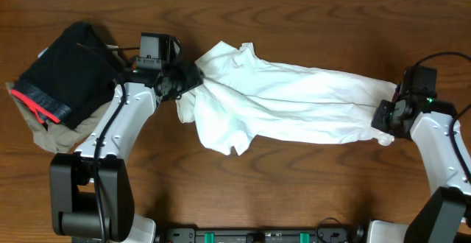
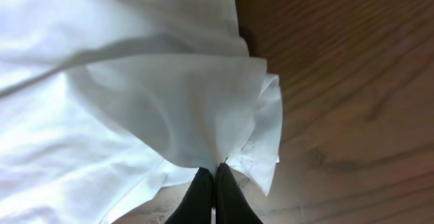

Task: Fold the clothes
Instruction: 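Lower the stretched shirt onto the table with both grippers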

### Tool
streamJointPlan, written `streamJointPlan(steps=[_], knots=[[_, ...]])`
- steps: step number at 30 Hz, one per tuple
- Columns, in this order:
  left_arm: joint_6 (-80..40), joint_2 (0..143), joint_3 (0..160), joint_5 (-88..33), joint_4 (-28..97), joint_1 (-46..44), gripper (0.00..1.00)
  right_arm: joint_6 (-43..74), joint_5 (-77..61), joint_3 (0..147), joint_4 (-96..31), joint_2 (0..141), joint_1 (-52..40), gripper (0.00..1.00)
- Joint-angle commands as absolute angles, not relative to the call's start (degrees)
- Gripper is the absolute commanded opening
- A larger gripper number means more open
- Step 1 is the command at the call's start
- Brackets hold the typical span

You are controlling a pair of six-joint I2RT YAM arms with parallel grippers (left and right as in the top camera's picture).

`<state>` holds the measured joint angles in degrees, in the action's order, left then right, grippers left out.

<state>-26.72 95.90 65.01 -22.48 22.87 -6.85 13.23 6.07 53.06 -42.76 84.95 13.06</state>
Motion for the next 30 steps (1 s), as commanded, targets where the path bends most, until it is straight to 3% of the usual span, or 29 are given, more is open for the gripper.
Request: streamJointPlan(steps=[1, 8, 13, 30], knots=[[-26.17, 95.42, 64.84, -29.36, 23.97, -6.7, 0.77, 14.31, 5.74, 52.69, -42.54, 85.47, 14.17, 0.01], [-26.13, 93.6, 64.84, -30.44, 28.01, -6.7, 0.76, 14.33, 5.72, 52.69, -42.41, 85.47, 14.17, 0.01], [-26.17, 93.67, 64.82, -23.33, 29.43, -6.72, 0.73, 14.31, 5.74, 52.69, -42.68, 85.47, 14.17, 0.01], [-26.15, 100.27, 64.82, -23.97, 23.22, -8.08, 0.61, 14.31, 5.74, 52.69, -42.83, 85.47, 14.17, 0.01]])
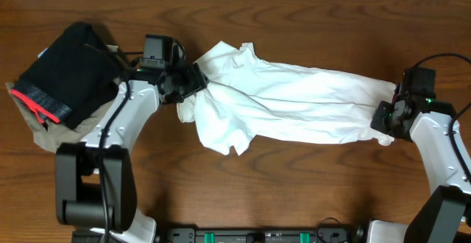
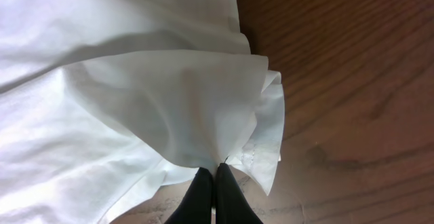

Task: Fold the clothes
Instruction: 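Lower the stretched shirt onto the table with both grippers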

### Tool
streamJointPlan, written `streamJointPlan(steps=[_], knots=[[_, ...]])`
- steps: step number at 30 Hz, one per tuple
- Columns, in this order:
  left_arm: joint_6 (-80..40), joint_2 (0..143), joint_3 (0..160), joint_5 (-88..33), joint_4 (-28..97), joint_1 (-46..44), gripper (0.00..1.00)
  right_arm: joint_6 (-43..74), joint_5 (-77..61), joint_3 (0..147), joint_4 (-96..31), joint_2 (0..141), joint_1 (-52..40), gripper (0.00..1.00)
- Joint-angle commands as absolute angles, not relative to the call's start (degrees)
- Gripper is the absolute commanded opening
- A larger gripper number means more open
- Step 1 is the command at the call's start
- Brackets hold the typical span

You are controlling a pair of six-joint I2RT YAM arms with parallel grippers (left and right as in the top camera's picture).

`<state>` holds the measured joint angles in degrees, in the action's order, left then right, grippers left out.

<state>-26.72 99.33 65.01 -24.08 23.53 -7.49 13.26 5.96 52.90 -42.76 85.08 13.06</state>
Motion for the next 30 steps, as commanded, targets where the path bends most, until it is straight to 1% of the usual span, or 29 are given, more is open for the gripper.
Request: streamJointPlan(steps=[1, 9, 16, 18, 19, 20, 21, 22, 30], knots=[[-26.15, 100.44, 64.82, -23.99, 23.22, -8.14, 0.61, 14.31, 5.72, 52.69, -42.83, 85.47, 14.17, 0.01], [-26.17, 102.41, 64.82, -24.03, 23.46, -8.14, 0.57, 14.33, 5.72, 52.69, -42.94, 85.47, 14.17, 0.01], [-26.15, 102.87, 64.82, -25.04, 23.44, -8.12, 0.57, 14.33, 5.72, 52.69, -43.05, 85.47, 14.17, 0.01], [-26.15, 102.87, 64.82, -25.04, 23.46, -8.12, 0.5, 14.33, 5.72, 52.69, -43.05, 85.47, 14.17, 0.01], [-26.15, 102.87, 64.82, -25.04, 23.46, -8.12, 0.39, 14.33, 5.72, 52.69, -43.05, 85.47, 14.17, 0.01], [-26.13, 102.87, 64.82, -25.04, 23.46, -8.12, 0.22, 14.33, 5.72, 52.69, -43.03, 85.45, 14.17, 0.01], [-26.13, 102.87, 64.82, -25.04, 23.46, -8.12, 0.08, 14.31, 5.72, 52.69, -43.05, 85.47, 14.17, 0.01], [-26.13, 102.87, 64.82, -25.04, 23.44, -8.12, 0.06, 14.31, 5.74, 52.69, -43.05, 85.47, 14.17, 0.01], [-26.17, 102.87, 64.84, -26.83, 23.66, -8.12, 0.06, 14.33, 5.74, 52.69, -43.05, 85.45, 14.17, 0.01]])
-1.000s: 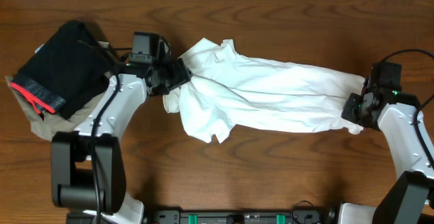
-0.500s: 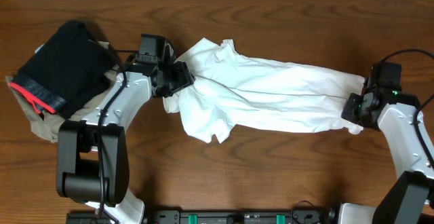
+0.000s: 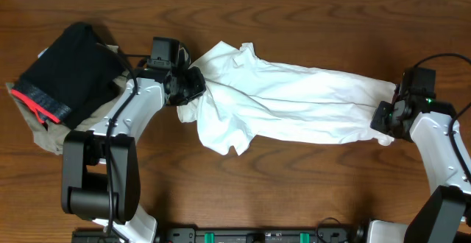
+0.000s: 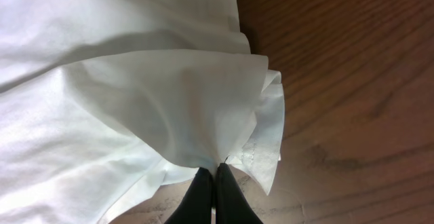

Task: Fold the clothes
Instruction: 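Lower the stretched shirt onto the table with both grippers, then lift and swing the shirt with both grippers, laying it flat front-up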

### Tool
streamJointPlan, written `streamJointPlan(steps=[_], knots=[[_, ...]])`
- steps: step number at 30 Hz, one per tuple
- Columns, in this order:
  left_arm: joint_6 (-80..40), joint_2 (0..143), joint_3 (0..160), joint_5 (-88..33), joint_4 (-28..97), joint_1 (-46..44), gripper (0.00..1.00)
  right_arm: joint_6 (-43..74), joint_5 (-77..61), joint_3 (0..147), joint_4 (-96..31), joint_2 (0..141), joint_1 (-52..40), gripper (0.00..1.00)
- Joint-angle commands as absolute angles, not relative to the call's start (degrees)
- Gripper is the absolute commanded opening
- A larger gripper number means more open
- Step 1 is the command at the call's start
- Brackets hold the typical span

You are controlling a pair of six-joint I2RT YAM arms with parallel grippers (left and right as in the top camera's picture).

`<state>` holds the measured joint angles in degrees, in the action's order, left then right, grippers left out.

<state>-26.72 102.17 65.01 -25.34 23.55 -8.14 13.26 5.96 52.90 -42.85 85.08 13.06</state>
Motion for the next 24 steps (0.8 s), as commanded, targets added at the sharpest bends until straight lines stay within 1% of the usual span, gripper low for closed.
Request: streamJointPlan(steps=[1, 7, 15, 19, 24], knots=[[-26.15, 102.85, 64.84, -27.0, 23.66, -8.12, 0.06, 14.33, 5.74, 52.69, -43.03, 85.47, 14.17, 0.01], [-25.85, 100.92, 64.86, -31.53, 22.59, -8.05, 0.06, 14.33, 5.74, 52.69, -43.03, 85.47, 14.17, 0.01], [-23.53, 96.33, 64.86, -31.48, 23.46, -8.08, 0.06, 14.33, 5.72, 52.69, -43.09, 85.47, 14.17, 0.01], [-21.3, 92.18, 64.86, -28.82, 23.49, -8.05, 0.06, 14.33, 5.45, 52.9, -43.05, 85.34, 14.17, 0.01], [-19.94, 81.93, 64.99, -23.27, 23.7, -8.05, 0.06, 14.22, 3.4, 57.14, -46.7, 82.81, 14.2, 0.01]])
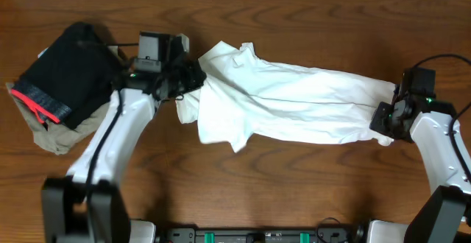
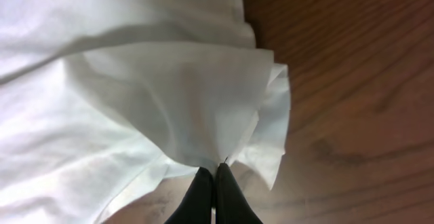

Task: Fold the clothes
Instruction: 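Lift and swing the shirt with both grippers, laying it flat front-up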

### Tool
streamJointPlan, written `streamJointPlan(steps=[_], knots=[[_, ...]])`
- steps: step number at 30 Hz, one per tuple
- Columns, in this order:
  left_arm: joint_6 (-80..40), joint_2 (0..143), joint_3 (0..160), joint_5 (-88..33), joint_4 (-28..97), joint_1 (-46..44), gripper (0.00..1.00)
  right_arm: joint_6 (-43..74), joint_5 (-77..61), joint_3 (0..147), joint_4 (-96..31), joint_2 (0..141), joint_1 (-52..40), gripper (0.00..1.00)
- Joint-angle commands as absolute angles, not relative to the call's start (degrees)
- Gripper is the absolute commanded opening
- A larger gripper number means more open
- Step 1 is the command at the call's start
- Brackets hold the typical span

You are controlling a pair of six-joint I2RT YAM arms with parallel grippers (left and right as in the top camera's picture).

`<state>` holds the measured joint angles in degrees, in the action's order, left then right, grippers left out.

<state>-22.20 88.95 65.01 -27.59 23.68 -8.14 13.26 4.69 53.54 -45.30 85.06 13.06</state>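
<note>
A white shirt (image 1: 294,99) lies stretched across the middle of the wooden table (image 1: 294,191). Its left end gathers to a bunch at my left gripper (image 1: 188,75), which looks shut on that bunch; the fingers are mostly hidden by the cloth. My right gripper (image 1: 384,124) is shut on the shirt's right edge. In the right wrist view the two black fingers (image 2: 203,197) are pressed together on a pinch of white shirt (image 2: 135,81), with folds fanning out from my right gripper (image 2: 215,173).
A pile of dark clothes with a red-trimmed band (image 1: 66,74) lies at the far left on top of a beige garment (image 1: 51,136). Bare wood runs along the table's front (image 1: 294,199). The table's back edge is near the top of the overhead view.
My left arm has changed its pose and its gripper sits slightly further left. The shirt's lower-left flap is drawn in and shorter. At the right gripper, the cloth has shifted a little to the right.
At every earlier moment both grippers were at the two ends of the white shirt, which lay stretched between them. The left gripper shifted a little at the shirt's left end each time, while the right gripper stayed shut on the right edge. Now the lower-left flap has pulled in.
</note>
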Motion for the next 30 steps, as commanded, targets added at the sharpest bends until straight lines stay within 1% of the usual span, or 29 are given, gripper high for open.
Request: streamJointPlan(steps=[1, 9, 14, 19, 24, 30], knots=[[-19.92, 79.92, 65.14, -22.76, 23.81, -8.05, 0.06, 14.09, 3.42, 58.72, -48.1, 81.93, 14.2, 0.01], [-19.97, 59.83, 66.04, -22.37, 23.88, -8.05, 0.06, 13.63, 5.91, 77.25, -63.55, 71.92, 14.26, 0.01], [-20.05, 49.74, 66.04, -21.78, 23.81, -8.05, 0.06, 11.81, 6.26, 87.48, -70.28, 66.41, 14.31, 0.01], [-20.18, 40.27, 68.01, -21.76, 23.81, -8.05, 0.06, 11.68, 9.74, 97.54, -76.38, 62.37, 14.31, 0.01], [-20.18, 35.83, 72.44, -18.61, 23.55, -8.05, 0.06, 11.7, 13.28, 105.43, -79.05, 60.16, 14.31, 0.01], [-20.18, 38.33, 73.52, -13.74, 23.05, -8.05, 0.06, 11.68, 13.74, 108.27, -76.77, 61.69, 14.31, 0.01]])
